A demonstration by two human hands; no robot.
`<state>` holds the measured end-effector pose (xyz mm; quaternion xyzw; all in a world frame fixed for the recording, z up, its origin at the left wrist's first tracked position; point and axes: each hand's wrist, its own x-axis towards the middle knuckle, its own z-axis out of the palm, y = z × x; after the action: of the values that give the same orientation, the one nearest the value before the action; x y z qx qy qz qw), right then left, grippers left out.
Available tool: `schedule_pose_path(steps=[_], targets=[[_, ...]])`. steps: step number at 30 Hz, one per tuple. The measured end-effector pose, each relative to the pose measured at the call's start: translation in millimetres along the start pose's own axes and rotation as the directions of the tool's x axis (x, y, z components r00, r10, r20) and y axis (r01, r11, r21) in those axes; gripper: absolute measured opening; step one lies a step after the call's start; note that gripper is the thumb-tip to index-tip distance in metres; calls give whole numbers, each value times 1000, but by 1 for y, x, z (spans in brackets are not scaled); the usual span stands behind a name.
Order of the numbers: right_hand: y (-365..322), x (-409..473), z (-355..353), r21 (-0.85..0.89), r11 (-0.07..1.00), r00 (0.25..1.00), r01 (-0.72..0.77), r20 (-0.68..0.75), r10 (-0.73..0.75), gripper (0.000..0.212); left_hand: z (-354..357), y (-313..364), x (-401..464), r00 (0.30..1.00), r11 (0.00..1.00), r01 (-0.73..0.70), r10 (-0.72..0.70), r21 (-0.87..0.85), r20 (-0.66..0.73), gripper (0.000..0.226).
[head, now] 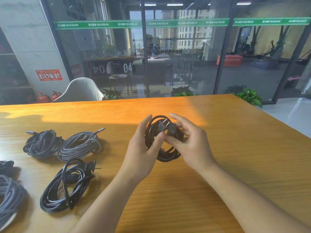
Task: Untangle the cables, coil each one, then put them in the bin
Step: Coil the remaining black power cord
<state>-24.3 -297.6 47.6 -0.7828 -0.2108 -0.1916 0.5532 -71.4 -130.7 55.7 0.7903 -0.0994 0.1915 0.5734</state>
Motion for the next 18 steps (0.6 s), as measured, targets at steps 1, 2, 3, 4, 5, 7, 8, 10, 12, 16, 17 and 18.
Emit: schedule_pose_path(steps=[1,2,3,4,5,7,8,10,12,16,17,18], targets=[[1,0,0,-25,999,1000,28,6,-28,67,-2,1,0,1000,998,-27,26,55,13,58],[1,0,-1,-54,997,999,50,19,-49,70,-6,1,1,999,994,-50,48,102,22,61],[1,1,-3,-88,994,997,70,52,-65,74,-10,0,2,997,989,-69,65,133,34,62],[0,3,-5,-120,989,991,83,115,-69,80,-14,-3,3,996,986,-78,70,149,58,60],[0,5,-10,-150,985,978,90,200,-59,87,-17,-5,4,994,985,-69,54,160,98,58],[3,8,-20,-238,966,931,104,365,-11,98,-22,-6,4,980,977,-50,8,206,197,56],[5,8,-24,-290,949,911,120,411,11,99,-24,-7,4,973,968,-59,1,244,229,55],[8,8,-26,-346,928,904,136,426,26,95,-25,-7,2,970,956,-72,1,285,244,51],[12,7,-24,-357,922,913,148,408,12,87,-25,-7,3,976,962,-43,-17,269,217,41],[12,7,-23,-365,896,907,254,410,-91,56,-24,-9,4,983,959,-42,-10,279,182,32],[10,6,-23,-364,892,907,268,407,-107,51,-24,-12,5,985,946,-55,-1,318,175,31],[10,6,-23,-353,895,907,274,405,-118,44,-24,-14,5,987,929,-57,-2,365,158,29]])
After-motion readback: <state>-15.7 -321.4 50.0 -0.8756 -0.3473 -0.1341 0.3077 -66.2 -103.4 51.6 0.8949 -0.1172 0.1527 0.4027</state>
